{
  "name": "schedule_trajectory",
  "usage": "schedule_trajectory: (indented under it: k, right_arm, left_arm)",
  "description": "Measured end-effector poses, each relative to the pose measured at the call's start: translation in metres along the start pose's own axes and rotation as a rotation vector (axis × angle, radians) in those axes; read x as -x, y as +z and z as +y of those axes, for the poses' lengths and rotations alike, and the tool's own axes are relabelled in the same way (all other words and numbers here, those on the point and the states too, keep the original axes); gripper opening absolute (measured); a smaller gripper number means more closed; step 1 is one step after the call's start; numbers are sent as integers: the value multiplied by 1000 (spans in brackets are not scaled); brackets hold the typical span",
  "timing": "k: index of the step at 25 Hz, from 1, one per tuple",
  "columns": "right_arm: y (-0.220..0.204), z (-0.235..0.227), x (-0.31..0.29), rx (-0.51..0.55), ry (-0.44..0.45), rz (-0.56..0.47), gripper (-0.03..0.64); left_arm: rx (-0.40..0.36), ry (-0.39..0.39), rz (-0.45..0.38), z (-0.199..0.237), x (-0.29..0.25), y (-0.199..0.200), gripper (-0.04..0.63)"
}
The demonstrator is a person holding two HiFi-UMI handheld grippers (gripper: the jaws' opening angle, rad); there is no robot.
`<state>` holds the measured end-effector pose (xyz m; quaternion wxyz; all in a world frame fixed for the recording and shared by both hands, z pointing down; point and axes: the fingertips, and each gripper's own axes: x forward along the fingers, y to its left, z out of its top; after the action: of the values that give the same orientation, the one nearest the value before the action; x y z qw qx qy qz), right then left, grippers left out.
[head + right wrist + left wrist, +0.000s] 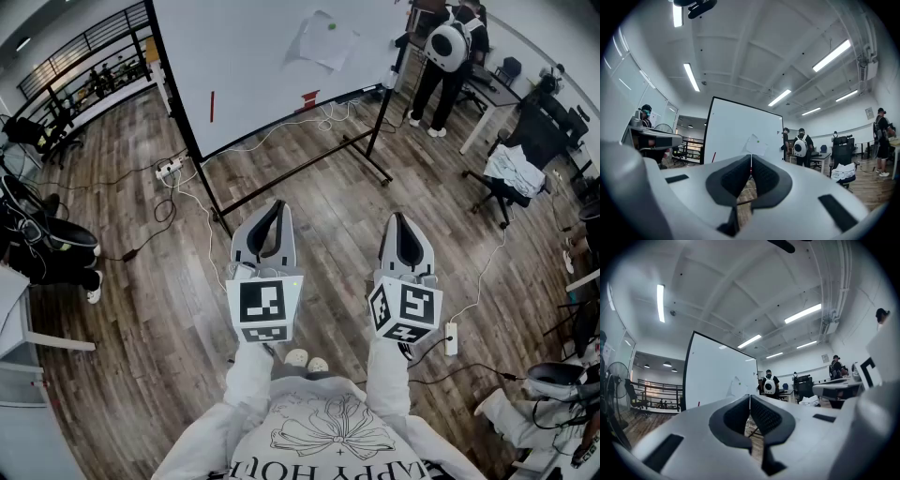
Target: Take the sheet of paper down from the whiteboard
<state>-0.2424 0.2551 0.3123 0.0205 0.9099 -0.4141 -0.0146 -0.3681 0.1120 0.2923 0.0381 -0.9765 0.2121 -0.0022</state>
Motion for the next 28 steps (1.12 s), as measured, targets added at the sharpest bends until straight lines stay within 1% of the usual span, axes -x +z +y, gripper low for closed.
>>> schedule_trajectory:
  k: [7, 13, 21, 24, 28]
  right_arm:
    - [-3, 6, -16, 7, 5, 5, 8]
    - [-6, 9, -31, -7, 1, -3, 8]
    - [-15, 18, -53, -14, -5, 5, 9]
    - [-19, 15, -63, -22, -15, 8, 9]
    - [-27, 13, -85, -20, -6, 21, 9]
  left_arm:
    - [3, -1, -2, 10, -12, -3, 6]
    - [4, -4, -2, 21, -25, -8, 6]
    - [2, -19, 11, 38, -45, -20, 6]
    - [1, -26, 21, 41, -56, -24, 6]
    - [3, -21, 33, 45, -77, -30, 6]
